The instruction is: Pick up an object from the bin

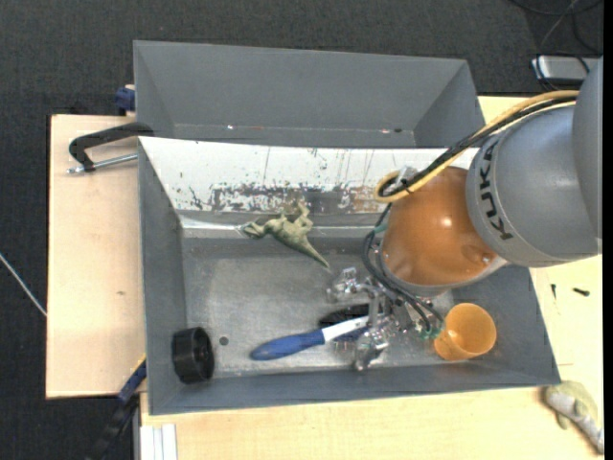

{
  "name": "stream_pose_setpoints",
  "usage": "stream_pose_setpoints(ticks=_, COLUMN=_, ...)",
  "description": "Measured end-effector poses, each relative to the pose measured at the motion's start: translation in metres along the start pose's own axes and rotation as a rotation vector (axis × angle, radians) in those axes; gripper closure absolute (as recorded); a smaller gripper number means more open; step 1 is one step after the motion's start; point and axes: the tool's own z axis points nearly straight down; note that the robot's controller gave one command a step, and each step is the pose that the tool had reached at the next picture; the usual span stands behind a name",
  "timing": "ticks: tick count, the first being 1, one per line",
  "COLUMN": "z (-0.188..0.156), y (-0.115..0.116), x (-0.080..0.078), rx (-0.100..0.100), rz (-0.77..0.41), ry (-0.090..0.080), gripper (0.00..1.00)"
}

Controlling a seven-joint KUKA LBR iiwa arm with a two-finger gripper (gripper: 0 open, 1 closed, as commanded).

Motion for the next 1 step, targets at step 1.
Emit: stream_pose_setpoints(ticks=1, z=-0.0313, y=-0.0042, x=0.0036, rx=0.000, rz=-0.108, ry=-0.004, gripper=0.00)
